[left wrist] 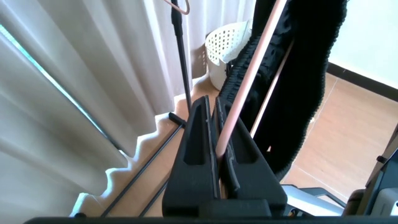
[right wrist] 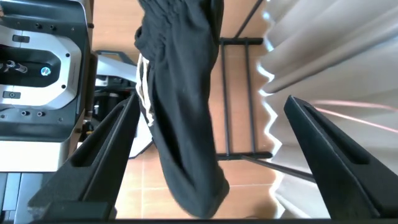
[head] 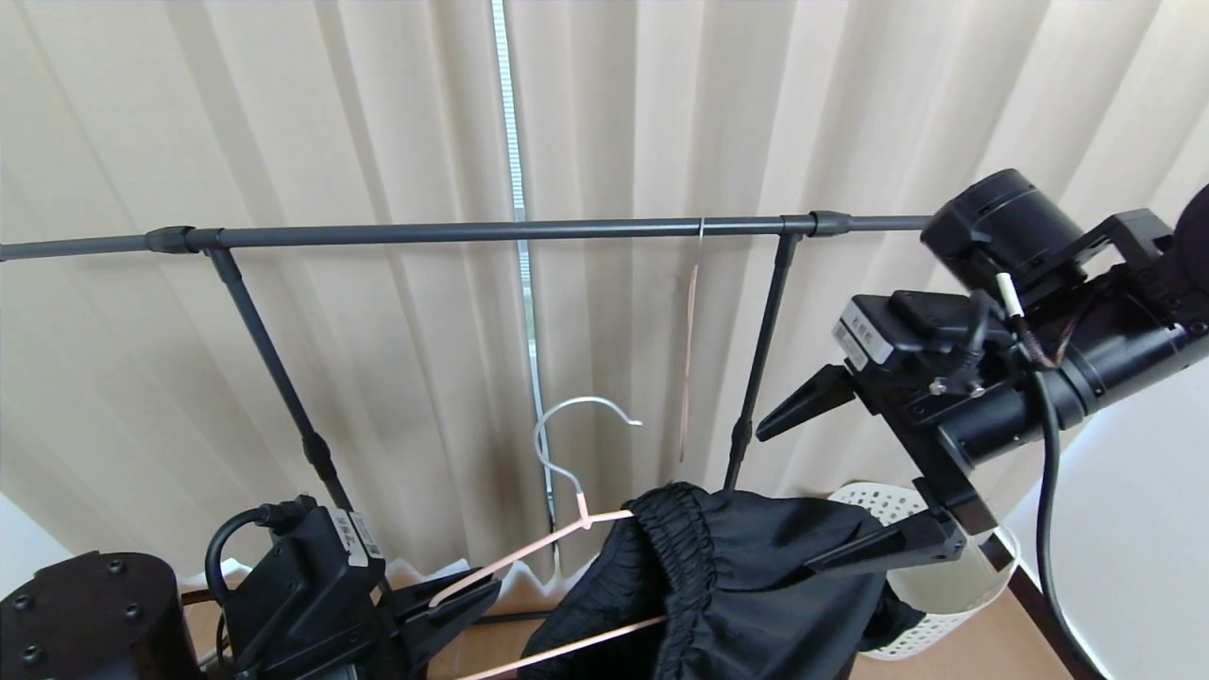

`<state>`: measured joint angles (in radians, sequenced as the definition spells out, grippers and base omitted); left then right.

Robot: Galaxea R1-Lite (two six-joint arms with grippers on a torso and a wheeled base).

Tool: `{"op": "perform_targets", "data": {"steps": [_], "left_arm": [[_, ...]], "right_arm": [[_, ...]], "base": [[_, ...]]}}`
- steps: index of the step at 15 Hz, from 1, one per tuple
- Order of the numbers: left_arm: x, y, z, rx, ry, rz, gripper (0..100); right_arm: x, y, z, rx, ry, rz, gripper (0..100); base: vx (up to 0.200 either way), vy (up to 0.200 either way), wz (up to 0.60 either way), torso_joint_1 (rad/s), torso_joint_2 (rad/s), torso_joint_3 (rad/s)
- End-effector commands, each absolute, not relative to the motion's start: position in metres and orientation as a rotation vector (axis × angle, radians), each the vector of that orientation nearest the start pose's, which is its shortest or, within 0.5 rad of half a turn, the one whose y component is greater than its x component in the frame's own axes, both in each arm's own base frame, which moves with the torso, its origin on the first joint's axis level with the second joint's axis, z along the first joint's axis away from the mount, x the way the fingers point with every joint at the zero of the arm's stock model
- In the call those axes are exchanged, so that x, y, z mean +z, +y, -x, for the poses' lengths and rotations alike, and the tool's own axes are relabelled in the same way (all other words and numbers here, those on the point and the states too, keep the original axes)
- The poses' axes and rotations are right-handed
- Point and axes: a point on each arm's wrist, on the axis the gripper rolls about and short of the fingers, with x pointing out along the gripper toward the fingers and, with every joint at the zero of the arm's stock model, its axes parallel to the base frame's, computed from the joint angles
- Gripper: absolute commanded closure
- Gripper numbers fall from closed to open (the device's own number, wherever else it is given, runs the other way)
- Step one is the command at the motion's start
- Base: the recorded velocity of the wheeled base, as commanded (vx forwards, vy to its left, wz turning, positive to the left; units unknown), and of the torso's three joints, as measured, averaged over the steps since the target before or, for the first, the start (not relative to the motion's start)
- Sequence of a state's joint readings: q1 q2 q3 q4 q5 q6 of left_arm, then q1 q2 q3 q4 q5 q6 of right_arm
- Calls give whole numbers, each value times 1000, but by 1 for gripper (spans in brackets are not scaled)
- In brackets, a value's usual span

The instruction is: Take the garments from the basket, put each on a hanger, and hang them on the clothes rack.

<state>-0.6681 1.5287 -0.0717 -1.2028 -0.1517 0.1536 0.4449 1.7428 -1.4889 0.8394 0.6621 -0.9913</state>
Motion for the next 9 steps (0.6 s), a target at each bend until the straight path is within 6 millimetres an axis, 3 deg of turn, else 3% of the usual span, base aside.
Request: {"op": "perform_targets", "data": {"steps": [1, 4, 9], "left_arm": [[109, -116, -139, -842, 191, -213, 100], [109, -117, -138, -852, 188, -215, 100], [110, -117, -137, -851, 182, -213, 100]], "right_arm": [[219, 149, -262, 1487, 608, 654, 0], [215, 163, -262, 1517, 619, 655, 0], [210, 188, -282, 1522, 626, 633, 0]], "base": [[0, 0, 0, 0, 0, 0], [0, 0, 0, 0, 0, 0], [0, 0, 0, 0, 0, 0]]}}
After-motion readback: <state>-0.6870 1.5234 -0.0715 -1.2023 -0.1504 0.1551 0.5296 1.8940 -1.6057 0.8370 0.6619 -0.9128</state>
